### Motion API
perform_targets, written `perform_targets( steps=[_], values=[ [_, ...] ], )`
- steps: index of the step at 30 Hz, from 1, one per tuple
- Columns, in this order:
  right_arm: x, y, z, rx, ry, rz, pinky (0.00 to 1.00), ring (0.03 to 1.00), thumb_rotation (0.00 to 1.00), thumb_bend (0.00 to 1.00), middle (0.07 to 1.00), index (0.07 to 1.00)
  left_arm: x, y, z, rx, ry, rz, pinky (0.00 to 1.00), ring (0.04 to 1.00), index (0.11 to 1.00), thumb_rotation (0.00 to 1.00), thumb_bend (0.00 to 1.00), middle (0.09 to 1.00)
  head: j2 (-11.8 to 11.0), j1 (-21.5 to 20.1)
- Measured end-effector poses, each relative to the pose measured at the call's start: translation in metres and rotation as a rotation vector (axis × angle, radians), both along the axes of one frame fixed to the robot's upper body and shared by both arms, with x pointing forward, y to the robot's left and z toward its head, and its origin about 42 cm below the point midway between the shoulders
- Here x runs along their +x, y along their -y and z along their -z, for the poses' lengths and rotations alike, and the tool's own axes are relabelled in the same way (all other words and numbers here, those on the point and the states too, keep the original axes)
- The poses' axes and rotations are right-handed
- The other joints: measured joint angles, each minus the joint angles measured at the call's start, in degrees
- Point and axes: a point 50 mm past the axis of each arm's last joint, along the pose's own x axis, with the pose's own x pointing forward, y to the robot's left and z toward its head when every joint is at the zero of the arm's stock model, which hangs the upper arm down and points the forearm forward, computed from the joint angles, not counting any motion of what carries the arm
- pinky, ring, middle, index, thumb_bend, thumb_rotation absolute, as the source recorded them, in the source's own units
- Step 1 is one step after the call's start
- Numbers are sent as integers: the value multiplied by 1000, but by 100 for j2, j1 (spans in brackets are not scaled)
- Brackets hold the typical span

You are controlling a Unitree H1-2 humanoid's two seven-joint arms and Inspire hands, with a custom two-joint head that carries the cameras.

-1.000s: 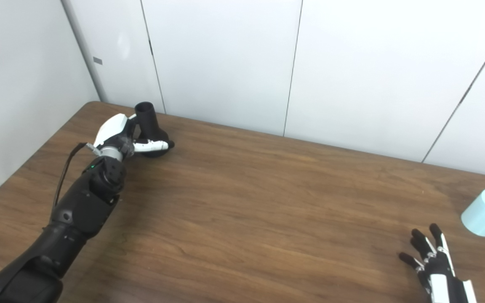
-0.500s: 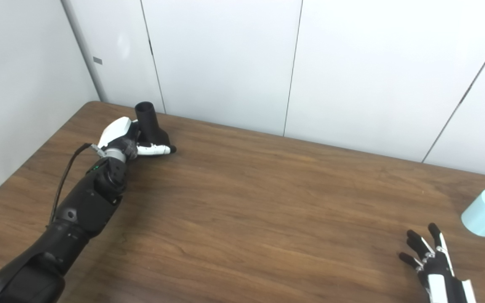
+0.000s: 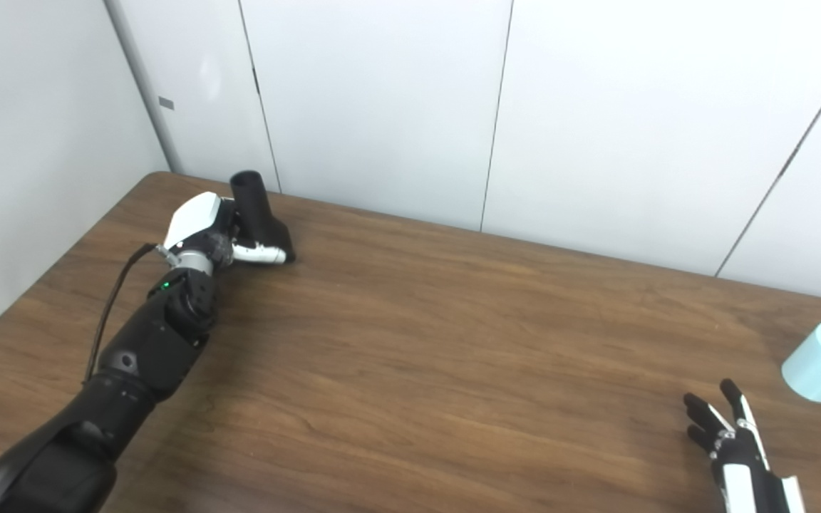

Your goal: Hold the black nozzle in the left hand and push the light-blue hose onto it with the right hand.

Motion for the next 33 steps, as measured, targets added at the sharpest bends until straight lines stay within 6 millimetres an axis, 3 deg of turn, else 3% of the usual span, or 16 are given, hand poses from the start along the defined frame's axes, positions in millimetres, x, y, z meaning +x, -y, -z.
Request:
perform_targets(
  steps=[7, 12, 17, 24, 33],
  values=[
    [-2, -4, -1, -99, 3, 17, 992, 869, 1000, 596, 822, 936, -2, 4, 4, -14, 42, 21, 656, 583, 467, 0, 517, 534, 26, -26],
    [-3, -5, -1, -121, 4, 23, 1000, 869, 1000, 600, 808, 931, -7, 6, 7, -14, 49, 42, 730, 653, 460, 0, 514, 550, 35, -61],
    [-3, -5, -1, -132, 5, 27, 999, 863, 1000, 595, 800, 931, -17, 13, 10, 18, 60, 83, 729, 661, 470, 0, 518, 532, 53, -123],
    [-3, -7, -1, -151, 8, 31, 997, 863, 1000, 578, 802, 927, -34, 34, 8, 70, 69, 167, 766, 697, 455, 0, 516, 545, 97, -255],
    [-4, -11, -2, -131, 8, 33, 964, 860, 1000, 552, 808, 930, -72, 70, -13, 141, 86, 278, 731, 661, 466, 0, 521, 522, 246, -527]
  ],
)
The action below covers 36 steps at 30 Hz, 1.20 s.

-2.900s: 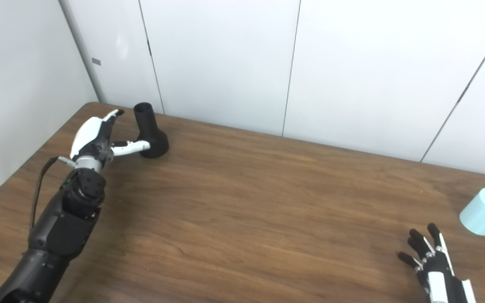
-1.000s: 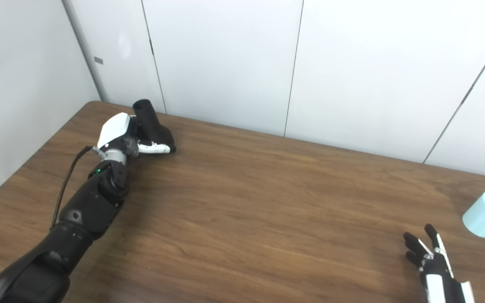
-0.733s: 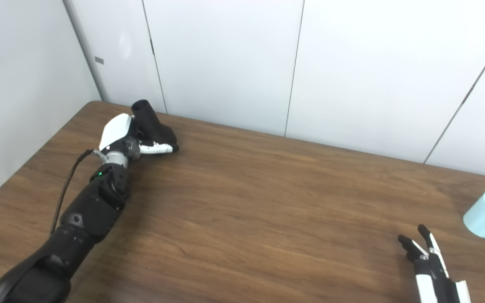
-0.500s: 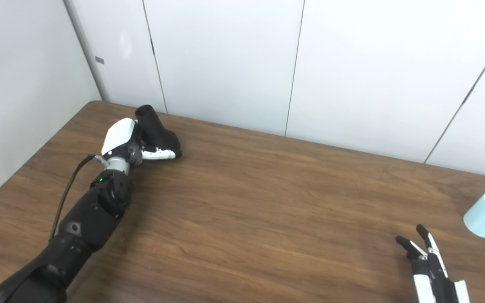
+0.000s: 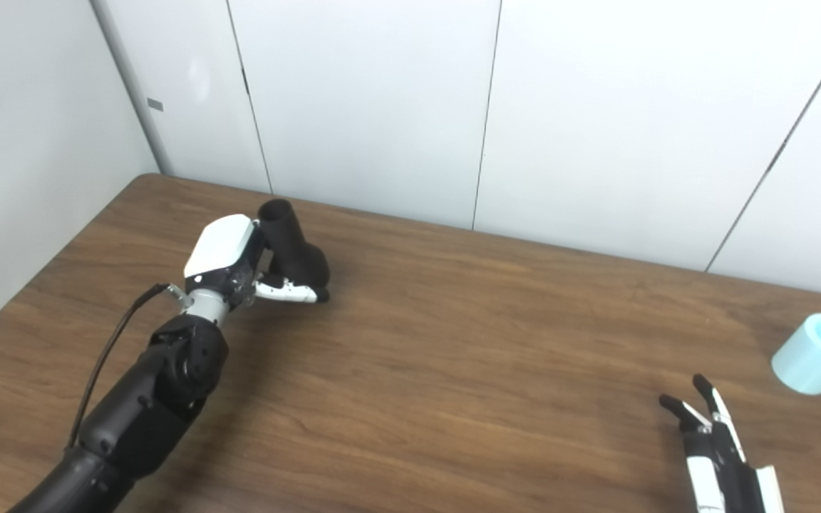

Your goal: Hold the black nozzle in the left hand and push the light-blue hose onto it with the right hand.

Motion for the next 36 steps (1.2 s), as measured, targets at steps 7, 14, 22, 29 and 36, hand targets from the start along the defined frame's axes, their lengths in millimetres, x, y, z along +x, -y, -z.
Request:
perform_targets(
  steps=[7, 14, 22, 29, 36],
  values=[
    [0, -2, 0, 40, -5, 4, 938, 851, 1000, 506, 812, 930, -30, 47, 2, 59, -4, 92, 725, 610, 497, 0, 525, 462, 79, -254],
    [0, -12, -1, 84, 11, 21, 820, 836, 939, 435, 811, 917, -48, 78, -8, 94, 25, 154, 728, 613, 493, 0, 525, 477, 158, -686],
    [-1, -21, -18, 13, 19, 7, 765, 817, 872, 433, 817, 886, -64, 110, 2, 84, -3, 219, 740, 612, 489, 0, 525, 483, 228, -1283],
    [7, -3, -44, -37, 79, 20, 778, 809, 833, 447, 800, 881, -78, 129, 14, 117, -21, 310, 730, 591, 487, 0, 525, 487, 316, -1608],
    [12, 18, -58, -10, 85, 44, 789, 827, 762, 461, 806, 879, -99, 154, 32, 129, -65, 410, 783, 610, 489, 0, 525, 483, 369, -1784]
  ],
)
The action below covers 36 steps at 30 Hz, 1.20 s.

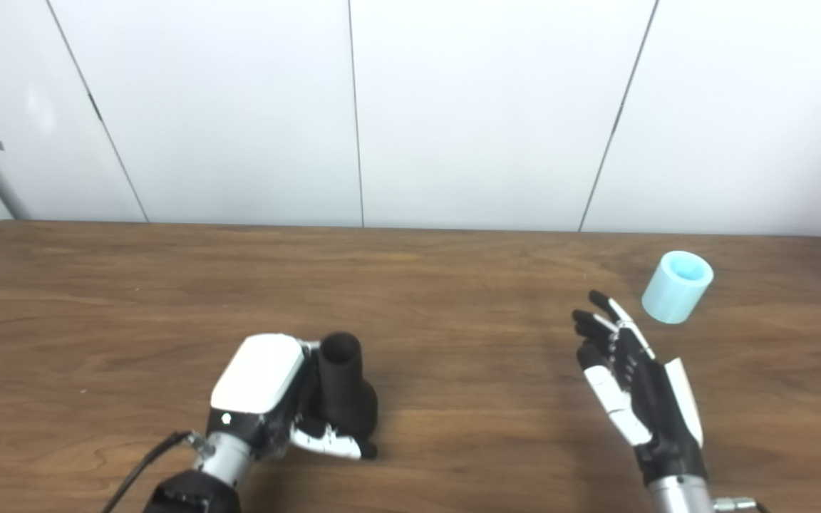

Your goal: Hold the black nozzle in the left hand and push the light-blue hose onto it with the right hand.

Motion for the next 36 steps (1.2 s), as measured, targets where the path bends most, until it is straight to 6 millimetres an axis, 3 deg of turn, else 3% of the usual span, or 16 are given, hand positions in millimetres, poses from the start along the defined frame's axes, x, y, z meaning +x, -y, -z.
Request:
perform_targets(
  steps=[4, 11, 14, 16, 18, 24, 27, 30, 36],
  values=[
    [7, -6, -21, 25, 66, -19, 748, 820, 750, 504, 806, 852, -2, 8, 2, 0, 10, 42, 797, 605, 488, 0, 525, 485, 18, -115],
    [13, -9, -47, 13, 114, -16, 741, 801, 758, 482, 785, 809, -3, 14, 11, -5, 46, 48, 774, 589, 494, 0, 524, 475, 79, -308],
    [15, -4, -62, -7, 138, -5, 708, 785, 655, 440, 781, 811, -2, 13, 15, -3, 63, 55, 772, 578, 499, 0, 524, 468, 167, -422],
    [19, 2, -74, -68, 166, 15, 678, 775, 640, 440, 789, 808, -2, 11, 16, -1, 69, 54, 772, 571, 502, 0, 524, 462, 202, -501],
    [23, 8, -87, -173, 183, 42, 641, 758, 599, 480, 799, 812, -1, 10, 16, 3, 70, 58, 777, 578, 498, 0, 524, 471, 220, -572],
    [39, 27, -136, -436, 168, 69, 512, 698, 294, 611, 828, 812, -1, 7, 17, 9, 78, 71, 771, 590, 483, 0, 524, 492, 246, -905],
    [52, 30, -160, -519, 145, 52, 553, 718, 249, 681, 838, 814, 0, 6, 17, 7, 77, 71, 774, 589, 486, 0, 524, 488, 246, -1003],
    [67, 35, -170, -608, 111, 21, 688, 796, 159, 744, 845, 822, 0, 4, 18, 0, 75, 75, 755, 577, 492, 0, 525, 477, 237, -1090],
    [95, 46, -151, -741, -56, 14, 739, 833, 9, 884, 855, 818, 2, -1, 19, 0, 73, 80, 740, 571, 495, 0, 525, 471, 211, -1345]
  ],
)
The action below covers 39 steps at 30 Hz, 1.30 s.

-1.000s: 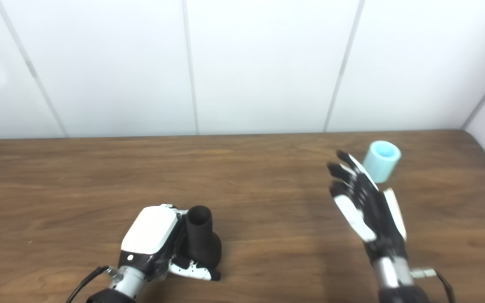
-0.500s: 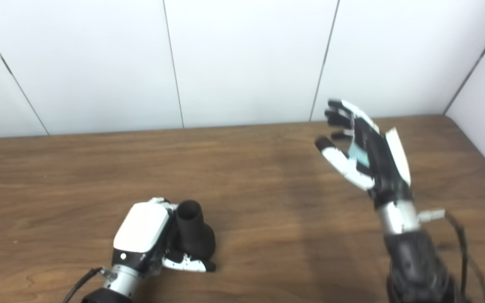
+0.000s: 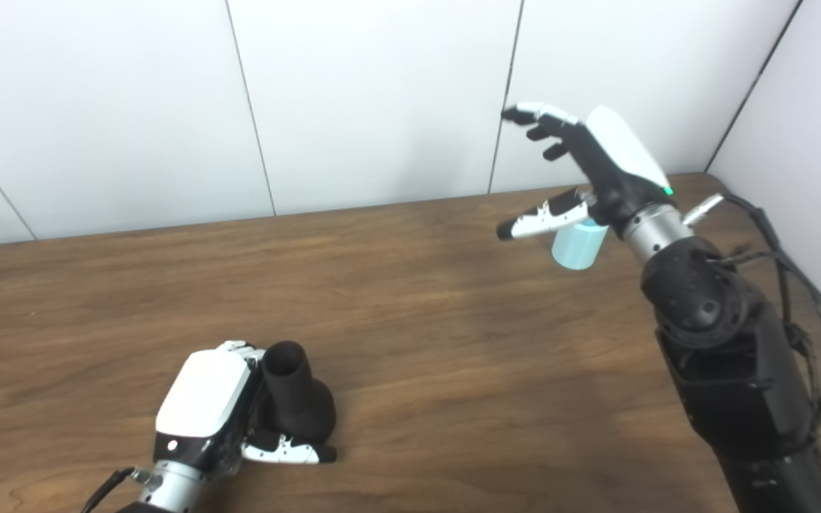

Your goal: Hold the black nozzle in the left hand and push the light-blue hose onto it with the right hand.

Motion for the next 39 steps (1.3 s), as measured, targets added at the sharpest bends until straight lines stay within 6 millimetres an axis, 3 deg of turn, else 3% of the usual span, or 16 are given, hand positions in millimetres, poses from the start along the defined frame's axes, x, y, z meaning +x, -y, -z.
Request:
perform_targets(
  steps=[3, 11, 15, 18, 22, 28, 32, 35, 36, 37, 39],
  values=[
    [20, 13, 14, -93, -76, 20, 715, 817, 0, 947, 832, 804, 1, -2, 0, -5, -2, -5, 722, 567, 496, 0, 526, 465, -9, -27],
    [54, 30, 19, -250, -143, 78, 796, 871, 16, 954, 844, 809, 3, -8, -1, -1, -10, -16, 712, 557, 499, 0, 525, 458, -26, -158],
    [69, 41, 29, -341, -208, 102, 877, 906, 77, 957, 854, 815, 3, -12, -3, 9, -9, -19, 702, 545, 502, 0, 525, 443, -9, -150],
    [79, 52, 33, -372, -247, 143, 945, 939, 63, 966, 869, 819, 2, -15, -3, 15, -8, -22, 712, 558, 500, 0, 525, 455, -9, -167],
    [90, 54, 34, -401, -270, 164, 933, 951, 65, 962, 875, 818, 2, -16, -4, 20, -13, -21, 708, 554, 500, 0, 525, 446, -9, -185],
    [106, 64, 44, -533, -350, 195, 939, 955, 173, 974, 882, 805, 3, -16, -4, 21, -14, -21, 721, 559, 499, 0, 525, 451, -18, -211],
    [109, 75, 53, -536, -388, 217, 904, 932, 163, 980, 875, 801, 3, -17, -4, 21, -13, -24, 710, 559, 497, 0, 525, 462, -9, -141],
    [109, 80, 55, -513, -382, 233, 808, 880, 140, 980, 857, 782, 3, -18, -4, 20, -13, -27, 704, 557, 496, 0, 525, 464, 0, -114],
    [109, 81, 54, -507, -377, 236, 753, 854, 129, 979, 846, 774, 3, -18, -4, 20, -13, -28, 704, 558, 496, 0, 525, 464, 0, -114],
    [109, 82, 54, -490, -370, 239, 611, 757, 103, 973, 805, 766, 3, -18, -4, 20, -13, -28, 707, 559, 496, 0, 525, 465, 0, -114],
    [109, 83, 53, -462, -360, 242, 569, 715, 86, 958, 788, 765, 3, -18, -4, 20, -14, -28, 715, 562, 495, 0, 525, 467, 9, -123]
  ],
)
